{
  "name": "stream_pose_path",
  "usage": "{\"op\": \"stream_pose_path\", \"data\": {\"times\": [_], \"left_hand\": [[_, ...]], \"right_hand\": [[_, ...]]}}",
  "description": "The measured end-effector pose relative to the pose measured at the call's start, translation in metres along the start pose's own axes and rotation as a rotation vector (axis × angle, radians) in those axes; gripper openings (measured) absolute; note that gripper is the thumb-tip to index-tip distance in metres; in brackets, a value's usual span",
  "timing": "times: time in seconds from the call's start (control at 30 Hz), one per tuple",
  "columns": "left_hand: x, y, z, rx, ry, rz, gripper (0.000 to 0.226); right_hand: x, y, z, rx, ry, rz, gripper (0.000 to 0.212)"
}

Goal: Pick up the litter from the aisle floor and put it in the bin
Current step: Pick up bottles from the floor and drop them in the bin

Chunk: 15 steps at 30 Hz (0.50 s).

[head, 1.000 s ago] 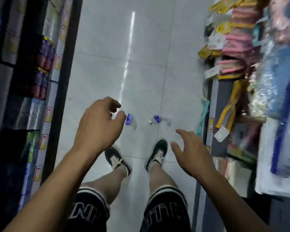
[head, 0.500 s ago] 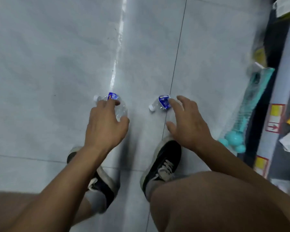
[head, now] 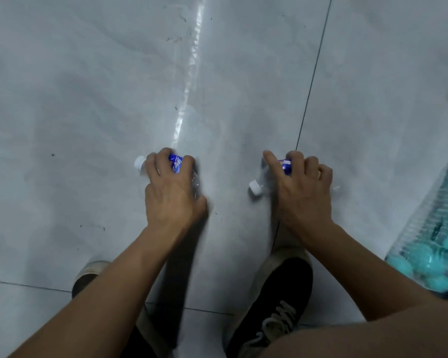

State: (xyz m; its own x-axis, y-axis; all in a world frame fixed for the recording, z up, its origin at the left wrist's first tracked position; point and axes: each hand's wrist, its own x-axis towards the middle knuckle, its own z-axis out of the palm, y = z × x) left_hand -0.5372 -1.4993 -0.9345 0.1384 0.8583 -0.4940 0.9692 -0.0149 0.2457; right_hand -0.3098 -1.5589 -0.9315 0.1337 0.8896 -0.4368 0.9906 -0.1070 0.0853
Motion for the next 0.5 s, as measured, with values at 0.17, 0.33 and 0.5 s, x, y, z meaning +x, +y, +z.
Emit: {"op": "stream_pose_path", "data": {"times": [0.17,0.33,0.5], "left_hand": [[-0.01,-0.006,-0.007,-0.138,0.025,0.041,0.059],[-0.046,0.013,-0.051,-0.165,0.064,0.078,0.065],[-0.11,0.05,-0.148,-0.215,0.063,0.111,0.071]], "right_hand": [[0.01,0.002,-0.002,0.007,-0.027,-0.037,0.039],[-0.016,0.005,-0.05,0.058,-0.03,-0.034,0.031],[-0.071,0.012,-0.156,0.152,-0.03,-0.04,0.039]]}}
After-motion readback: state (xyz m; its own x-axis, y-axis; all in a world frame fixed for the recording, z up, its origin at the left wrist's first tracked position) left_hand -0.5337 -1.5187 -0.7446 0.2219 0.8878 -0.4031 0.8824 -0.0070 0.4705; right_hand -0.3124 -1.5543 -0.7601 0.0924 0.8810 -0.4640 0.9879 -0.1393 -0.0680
